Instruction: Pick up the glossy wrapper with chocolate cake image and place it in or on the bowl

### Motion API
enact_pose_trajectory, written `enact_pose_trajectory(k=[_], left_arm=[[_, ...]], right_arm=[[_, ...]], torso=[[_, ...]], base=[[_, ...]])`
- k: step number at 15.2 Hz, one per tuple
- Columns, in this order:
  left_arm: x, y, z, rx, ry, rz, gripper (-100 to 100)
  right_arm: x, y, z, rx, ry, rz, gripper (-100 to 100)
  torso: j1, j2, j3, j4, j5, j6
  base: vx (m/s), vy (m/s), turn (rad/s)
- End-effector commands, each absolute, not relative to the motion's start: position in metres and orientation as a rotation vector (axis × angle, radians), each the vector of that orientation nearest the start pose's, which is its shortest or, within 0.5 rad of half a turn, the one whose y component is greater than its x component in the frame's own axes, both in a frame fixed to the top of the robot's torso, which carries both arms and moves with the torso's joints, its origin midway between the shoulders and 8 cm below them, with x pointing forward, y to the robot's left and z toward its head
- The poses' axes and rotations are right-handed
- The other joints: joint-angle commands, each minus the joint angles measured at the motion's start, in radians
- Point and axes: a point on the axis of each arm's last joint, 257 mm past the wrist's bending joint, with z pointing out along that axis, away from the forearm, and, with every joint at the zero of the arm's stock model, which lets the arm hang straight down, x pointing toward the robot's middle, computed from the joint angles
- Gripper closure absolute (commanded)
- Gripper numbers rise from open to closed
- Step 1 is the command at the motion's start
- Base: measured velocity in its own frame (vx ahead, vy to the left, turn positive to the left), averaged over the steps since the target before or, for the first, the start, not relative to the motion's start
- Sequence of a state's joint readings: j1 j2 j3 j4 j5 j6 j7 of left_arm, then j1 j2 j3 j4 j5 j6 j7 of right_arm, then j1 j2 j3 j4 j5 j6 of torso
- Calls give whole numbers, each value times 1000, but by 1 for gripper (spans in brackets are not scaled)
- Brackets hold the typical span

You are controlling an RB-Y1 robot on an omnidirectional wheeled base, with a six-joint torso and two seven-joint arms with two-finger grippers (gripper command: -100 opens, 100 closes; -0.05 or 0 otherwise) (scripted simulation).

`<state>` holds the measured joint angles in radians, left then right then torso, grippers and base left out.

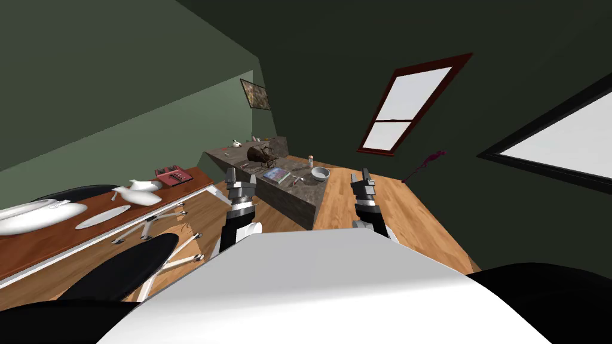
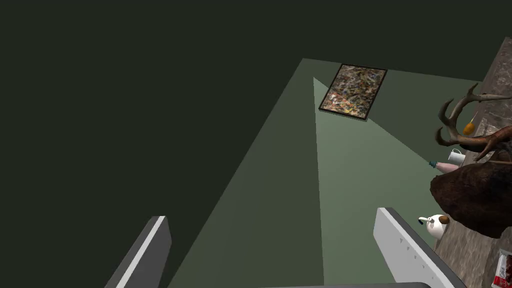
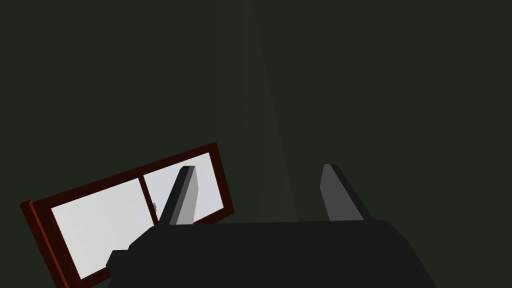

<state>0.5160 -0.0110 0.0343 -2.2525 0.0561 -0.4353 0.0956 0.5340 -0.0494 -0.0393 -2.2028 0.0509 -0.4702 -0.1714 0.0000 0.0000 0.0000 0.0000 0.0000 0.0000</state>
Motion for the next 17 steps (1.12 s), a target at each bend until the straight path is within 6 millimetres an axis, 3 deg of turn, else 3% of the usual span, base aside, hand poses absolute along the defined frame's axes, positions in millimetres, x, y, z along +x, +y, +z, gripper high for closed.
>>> enact_pose_trajectory(k=[1,9,17], left_arm=[[359,302,-10,-815,652,-1362,-100],[383,305,-37,-869,802,-1367,-100],[412,323,-75,-1012,935,-1354,-100]], right_arm=[[358,-293,-28,774,725,1340,0],[358,-293,-28,774,724,1341,0],[358,-293,-28,774,724,1341,0]], torso=[[0,0,0,0,0,0],[-4,3,2,1,-1,1],[-4,4,2,1,-1,0]], base=[[-6,-12,-61],[-31,-43,-102],[-44,-64,-133]])
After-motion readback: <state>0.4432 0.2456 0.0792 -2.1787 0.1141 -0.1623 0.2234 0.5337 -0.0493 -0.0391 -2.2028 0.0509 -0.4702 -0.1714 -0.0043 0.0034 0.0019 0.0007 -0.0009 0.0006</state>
